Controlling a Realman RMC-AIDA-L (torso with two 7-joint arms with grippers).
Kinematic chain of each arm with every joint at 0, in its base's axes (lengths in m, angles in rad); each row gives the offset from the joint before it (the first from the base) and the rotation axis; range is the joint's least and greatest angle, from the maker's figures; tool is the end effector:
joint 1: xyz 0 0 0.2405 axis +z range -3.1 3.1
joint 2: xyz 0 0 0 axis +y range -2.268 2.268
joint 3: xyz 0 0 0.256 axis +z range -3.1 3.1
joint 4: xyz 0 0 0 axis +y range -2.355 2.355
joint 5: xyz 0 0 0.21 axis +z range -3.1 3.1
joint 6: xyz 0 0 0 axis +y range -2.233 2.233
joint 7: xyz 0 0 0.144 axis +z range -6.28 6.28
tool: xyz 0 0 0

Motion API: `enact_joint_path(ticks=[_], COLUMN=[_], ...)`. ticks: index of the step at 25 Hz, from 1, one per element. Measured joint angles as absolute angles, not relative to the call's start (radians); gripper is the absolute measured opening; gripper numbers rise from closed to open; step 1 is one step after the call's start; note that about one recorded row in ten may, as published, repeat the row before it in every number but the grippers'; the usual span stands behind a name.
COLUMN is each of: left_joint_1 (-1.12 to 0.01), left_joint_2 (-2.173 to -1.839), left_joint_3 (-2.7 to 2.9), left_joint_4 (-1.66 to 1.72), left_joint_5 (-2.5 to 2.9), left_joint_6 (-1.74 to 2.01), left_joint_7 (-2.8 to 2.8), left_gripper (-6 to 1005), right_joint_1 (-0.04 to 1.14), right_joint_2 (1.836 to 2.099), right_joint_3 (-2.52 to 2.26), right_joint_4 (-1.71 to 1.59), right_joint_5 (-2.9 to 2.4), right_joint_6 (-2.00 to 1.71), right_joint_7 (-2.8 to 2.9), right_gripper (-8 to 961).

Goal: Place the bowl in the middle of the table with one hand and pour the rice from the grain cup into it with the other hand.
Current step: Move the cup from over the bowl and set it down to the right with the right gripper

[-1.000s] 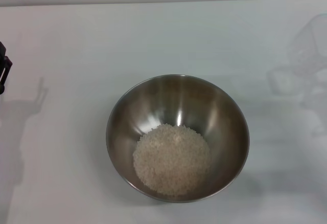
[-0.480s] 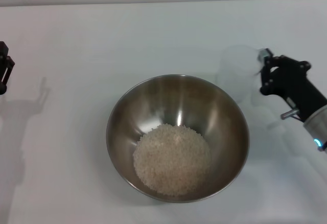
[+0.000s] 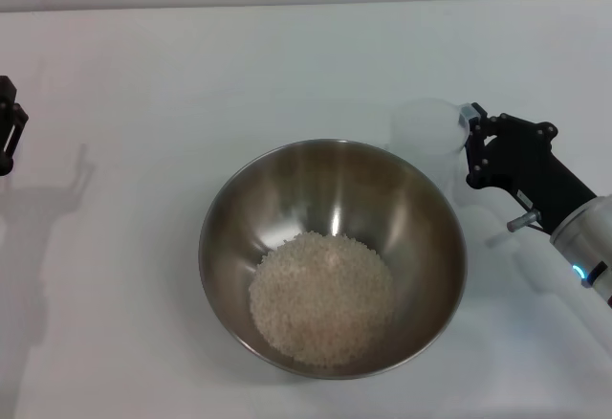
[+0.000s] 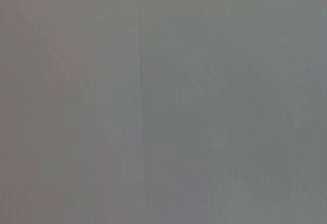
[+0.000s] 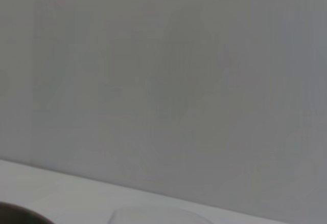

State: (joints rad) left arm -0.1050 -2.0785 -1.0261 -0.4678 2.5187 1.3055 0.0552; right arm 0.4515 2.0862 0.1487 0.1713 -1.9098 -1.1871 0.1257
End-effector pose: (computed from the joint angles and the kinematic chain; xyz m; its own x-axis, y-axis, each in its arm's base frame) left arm -0.3273 0.2594 -0.0023 0.7311 -0.2066 0.6502 0.6582 -0.0375 -0.7519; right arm 0.3074 0.3021 -0.0702 0.7775 -0.0288 -0.6282 -0.5739 -0.4412 -0.6900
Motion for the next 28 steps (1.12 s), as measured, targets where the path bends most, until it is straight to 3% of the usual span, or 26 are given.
enact_joint_path(ticks=[14,28], left_joint_1=[-0.107,-0.109], left_joint_2=[-2.078,-2.078], left_joint_3=[-1.023,-1.023], left_joint_4=[-0.468,-0.468], left_joint_5=[2.519,2.519], left_joint_6=[1.303,1.302], left_joint_7=[0.055,0.055], left_gripper=[847,847], right_joint_1=[0.469,0.437], right_joint_2=[2.088,2.088], right_joint_3=[0.155,0.156], right_joint_4=[0.184,0.208], right_joint_5=[-1.905,-1.905], right_joint_6=[-1.103,-1.118], right_joint_7=[0.127,0.127], right_gripper=[36,281])
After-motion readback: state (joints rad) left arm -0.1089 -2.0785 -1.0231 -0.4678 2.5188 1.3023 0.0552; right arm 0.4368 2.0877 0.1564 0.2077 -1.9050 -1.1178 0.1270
